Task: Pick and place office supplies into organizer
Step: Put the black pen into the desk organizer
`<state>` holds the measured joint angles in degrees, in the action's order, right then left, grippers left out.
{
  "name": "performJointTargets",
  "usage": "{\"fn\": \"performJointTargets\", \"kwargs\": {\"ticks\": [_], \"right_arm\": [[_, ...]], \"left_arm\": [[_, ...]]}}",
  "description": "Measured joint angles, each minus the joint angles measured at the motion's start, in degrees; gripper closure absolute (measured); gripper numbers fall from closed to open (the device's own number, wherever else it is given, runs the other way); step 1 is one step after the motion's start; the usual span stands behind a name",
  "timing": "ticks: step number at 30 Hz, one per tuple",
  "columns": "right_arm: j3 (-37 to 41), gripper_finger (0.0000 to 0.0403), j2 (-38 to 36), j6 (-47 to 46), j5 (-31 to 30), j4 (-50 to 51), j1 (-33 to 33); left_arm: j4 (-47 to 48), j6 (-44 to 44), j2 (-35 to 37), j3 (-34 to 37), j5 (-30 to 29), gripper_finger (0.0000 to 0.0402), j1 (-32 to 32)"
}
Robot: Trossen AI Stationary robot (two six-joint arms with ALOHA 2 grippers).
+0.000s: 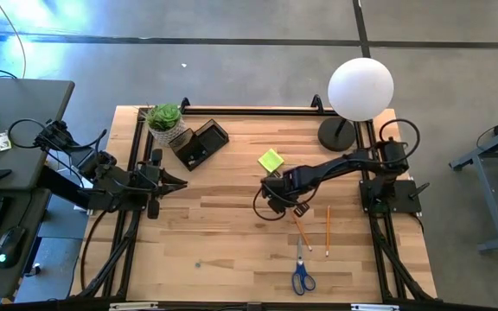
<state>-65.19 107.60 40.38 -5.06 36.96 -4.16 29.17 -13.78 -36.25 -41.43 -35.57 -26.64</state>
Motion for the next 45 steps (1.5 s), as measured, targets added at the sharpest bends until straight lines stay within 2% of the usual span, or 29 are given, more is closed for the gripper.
{"fn": "performJointTargets", "kwargs": {"ticks": [6, 11, 15, 24, 30, 35, 40, 45], "right_arm": [[-2.78, 0.0383, 0.32, -3.43, 0.23, -1.58, 0.06], [-7.3, 0.0379, 0.32, -9.12, 4.68, -4.19, 1.27], [-11.66, 0.038, 0.29, -9.51, 4.78, -9.53, 2.05], [-14.99, 0.0379, 0.18, -9.56, 11.4, -38.56, 6.44], [-15.06, 0.0375, 1.74, -18.39, 13.46, -59.06, 11.18], [-15.06, 0.0382, 5.2, -26.2, 15.58, -68.46, 14.04], [-15.25, 0.0377, 10.44, -31.56, 15.29, -80.97, 14.71], [-20.37, 0.0373, 16.72, -35.66, 14.26, -87.99, 14.8]], "left_arm": [[0.01, 0.0, 0.0, 0.0, 0.0, 0.0376, -0.01], [0.0, 0.0, 0.0, 0.0, 0.0, 0.0376, -0.01], [0.0, 0.02, 0.0, 0.0, 0.0, 0.0376, 0.01], [-0.59, 0.22, 0.0, 0.0, 0.02, 0.0376, 0.01], [-1.06, 0.44, 0.0, 0.0, -0.89, 0.0376, -0.01], [-1.13, -0.07, 0.09, 0.0, -7.32, 0.0376, 0.01], [-2.5, 0.48, 0.09, 0.0, -9.76, 0.0376, 0.01], [-2.73, 0.46, 1.07, 0.0, -12.22, 0.0376, -0.03]]}}
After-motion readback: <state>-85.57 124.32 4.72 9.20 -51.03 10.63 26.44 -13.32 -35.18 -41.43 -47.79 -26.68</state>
